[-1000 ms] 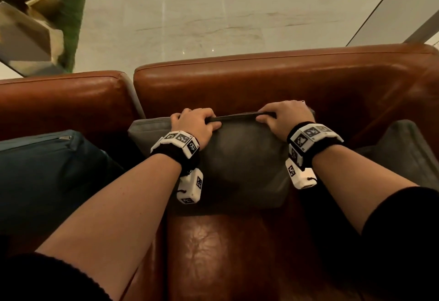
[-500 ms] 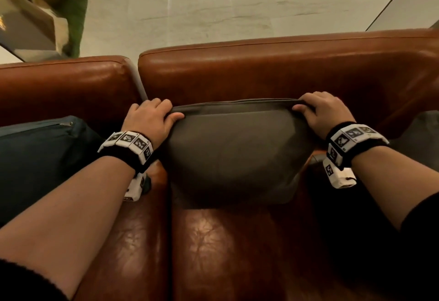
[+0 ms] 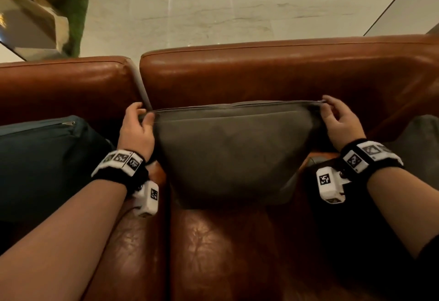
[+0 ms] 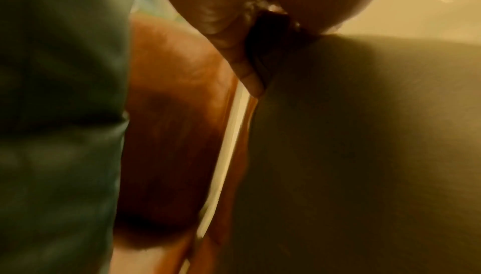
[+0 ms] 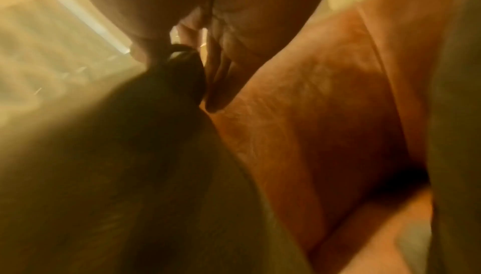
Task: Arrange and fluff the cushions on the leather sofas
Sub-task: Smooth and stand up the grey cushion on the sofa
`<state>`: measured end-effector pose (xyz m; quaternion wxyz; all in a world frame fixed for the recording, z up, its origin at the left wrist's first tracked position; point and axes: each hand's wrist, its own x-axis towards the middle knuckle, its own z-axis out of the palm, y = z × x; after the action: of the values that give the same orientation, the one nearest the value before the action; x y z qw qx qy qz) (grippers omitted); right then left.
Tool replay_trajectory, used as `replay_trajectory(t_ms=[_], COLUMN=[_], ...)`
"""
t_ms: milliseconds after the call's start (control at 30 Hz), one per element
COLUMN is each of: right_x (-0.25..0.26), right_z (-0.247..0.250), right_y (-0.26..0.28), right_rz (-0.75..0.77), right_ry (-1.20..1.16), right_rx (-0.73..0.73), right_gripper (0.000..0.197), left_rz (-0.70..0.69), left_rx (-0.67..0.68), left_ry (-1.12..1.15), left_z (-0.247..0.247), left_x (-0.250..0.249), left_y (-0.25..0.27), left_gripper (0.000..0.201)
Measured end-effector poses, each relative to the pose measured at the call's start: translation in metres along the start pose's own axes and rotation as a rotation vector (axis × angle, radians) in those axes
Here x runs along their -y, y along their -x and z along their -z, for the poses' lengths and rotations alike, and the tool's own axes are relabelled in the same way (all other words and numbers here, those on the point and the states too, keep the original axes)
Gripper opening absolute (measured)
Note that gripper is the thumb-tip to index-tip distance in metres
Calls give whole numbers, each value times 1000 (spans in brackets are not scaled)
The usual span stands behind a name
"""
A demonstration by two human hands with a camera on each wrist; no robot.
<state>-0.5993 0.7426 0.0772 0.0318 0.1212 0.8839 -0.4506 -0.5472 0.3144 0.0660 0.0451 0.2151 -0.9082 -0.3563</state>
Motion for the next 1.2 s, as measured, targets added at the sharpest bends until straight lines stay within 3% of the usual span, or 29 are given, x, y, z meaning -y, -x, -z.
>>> replay_trajectory(t_ms=[67,100,133,200,233,333,467,533,567,600,700,767,933,1033,1100,1200], right_x=[-14,-18,-16,-12,-12,-9,-17,-21,-22,-20,-14,-10,-18,-28,-36,-41], right_z=[-6,-10,-15,-23,-25,-27,-20,-18,-18,-20,-25,-21,-4,-20,-39,-61], right_y=[3,5,8,12,11,9,5,6,7,8,7,1,-2,10,18,28], right_rz=[-215,-277,-307,-285,-283,-299,-339,-369,-379,-381,-384,-357,-323,-349,-408,-470], right_ry=[-423,-552,-636,-723,-740,-815,-868,-904,-918,-935,-915,-787,-591,-615,-628,-620], right_rx=[-7,4,10,-9,-42,-189,-221,-161,-136,-115,-146,-243,-374,-257,-129,-117], right_gripper=[89,96,88,45,37,46,31,50,57,52,22,24,27,10,14,10], left_rz=[196,233,235,234,245,282,445,499,498,483,466,489,469,578,637,646], left_rx=[5,23,31,-13,-45,-123,-110,-78,-53,-52,-98,-149,-206,-170,-75,-77], left_ry=[115,132,151,229,272,360,344,393,441,480,459,371,452,523,598,689], left_z=[-5,-8,-11,-15,-17,-21,-20,-21,-22,-23,-22,-23,-30,-40,-54,-64], left_x=[8,11,12,13,13,20,19,18,17,17,15,17,25,37,42,42], left_y=[12,17,19,16,13,4,5,4,3,2,-4,-6,-1,12,25,29], left_gripper=[47,45,41,32,27,17,47,56,57,58,48,43,45,59,64,53])
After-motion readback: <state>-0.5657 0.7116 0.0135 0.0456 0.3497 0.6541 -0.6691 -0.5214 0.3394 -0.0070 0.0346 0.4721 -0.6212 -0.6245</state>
